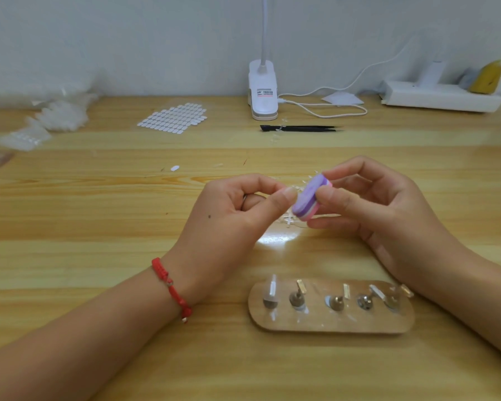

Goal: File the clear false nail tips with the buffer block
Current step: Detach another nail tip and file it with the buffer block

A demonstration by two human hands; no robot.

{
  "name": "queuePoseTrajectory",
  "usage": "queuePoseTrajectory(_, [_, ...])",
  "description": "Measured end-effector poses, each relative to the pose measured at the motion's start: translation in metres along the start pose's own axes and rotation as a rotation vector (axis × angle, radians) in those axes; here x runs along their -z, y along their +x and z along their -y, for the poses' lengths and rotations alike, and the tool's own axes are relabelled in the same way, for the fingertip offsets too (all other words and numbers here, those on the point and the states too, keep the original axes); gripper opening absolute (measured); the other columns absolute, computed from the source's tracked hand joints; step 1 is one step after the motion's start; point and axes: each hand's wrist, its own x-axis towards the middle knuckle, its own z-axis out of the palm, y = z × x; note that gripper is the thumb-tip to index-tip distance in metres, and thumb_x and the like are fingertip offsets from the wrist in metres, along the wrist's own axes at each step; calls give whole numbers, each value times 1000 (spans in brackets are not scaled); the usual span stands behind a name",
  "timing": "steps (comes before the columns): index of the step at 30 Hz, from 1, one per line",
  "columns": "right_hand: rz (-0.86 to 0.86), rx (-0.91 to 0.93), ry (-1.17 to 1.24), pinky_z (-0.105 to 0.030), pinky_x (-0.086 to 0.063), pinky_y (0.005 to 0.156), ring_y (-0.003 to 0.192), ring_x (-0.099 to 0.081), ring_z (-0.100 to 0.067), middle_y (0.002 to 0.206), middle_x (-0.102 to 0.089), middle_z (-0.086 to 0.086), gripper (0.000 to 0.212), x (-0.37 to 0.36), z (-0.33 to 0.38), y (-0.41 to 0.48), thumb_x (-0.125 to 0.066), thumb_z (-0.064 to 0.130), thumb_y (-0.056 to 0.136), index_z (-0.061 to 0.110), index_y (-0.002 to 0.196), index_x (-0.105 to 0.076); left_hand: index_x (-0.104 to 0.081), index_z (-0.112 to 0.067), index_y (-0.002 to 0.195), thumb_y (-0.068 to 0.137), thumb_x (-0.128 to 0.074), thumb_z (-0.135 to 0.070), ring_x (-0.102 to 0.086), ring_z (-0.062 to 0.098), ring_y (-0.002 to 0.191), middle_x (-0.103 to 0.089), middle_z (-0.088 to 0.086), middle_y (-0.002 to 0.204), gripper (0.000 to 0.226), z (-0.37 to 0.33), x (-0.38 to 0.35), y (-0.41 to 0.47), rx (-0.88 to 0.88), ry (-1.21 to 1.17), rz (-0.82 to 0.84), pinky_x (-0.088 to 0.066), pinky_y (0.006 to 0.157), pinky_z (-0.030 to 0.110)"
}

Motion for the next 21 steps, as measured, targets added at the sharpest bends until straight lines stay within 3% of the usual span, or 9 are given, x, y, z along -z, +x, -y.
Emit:
queuePoseTrajectory(5, [-40,22,52,-26,-57,59,66,-71,-20,74,-71,-6,24,1,0,1,-74,18,61,11,82,-63,-67,-14,72,83,-66,-20,-19,4,39,-24,-11,43,12,0,-1,0,-9,-10,0,-25,41,9])
queuePoseTrajectory(9, [41,35,-11,-28,-58,62,70,-72,-21,80,-70,-1,21,-2,0,-2,-77,21,61,16,79,-66,-67,-14,74,83,-65,-21,-20,3,38,-24,-12,42,12,0,1,1,-13,-34,-32,-25,40,9])
queuePoseTrajectory(14, [-64,14,96,-25,-57,59,69,-72,-20,78,-72,-5,22,3,1,2,-74,19,62,14,82,-64,-66,-13,72,85,-65,-18,-19,2,37,-24,-12,42,14,0,0,0,-12,-7,-11,-26,40,7])
queuePoseTrajectory(18, [14,19,17,-27,-58,60,70,-72,-21,82,-72,-3,21,-2,0,0,-78,22,59,18,78,-68,-66,-16,71,84,-65,-20,-18,3,38,-23,-12,42,14,0,-1,1,-15,-11,-17,-23,40,9])
queuePoseTrajectory(21, [-80,12,87,-25,-57,59,71,-73,-20,80,-72,-5,24,3,1,2,-74,19,63,14,84,-65,-66,-14,71,84,-65,-20,-20,3,38,-24,-12,42,14,0,-2,0,-14,17,15,-25,41,10])
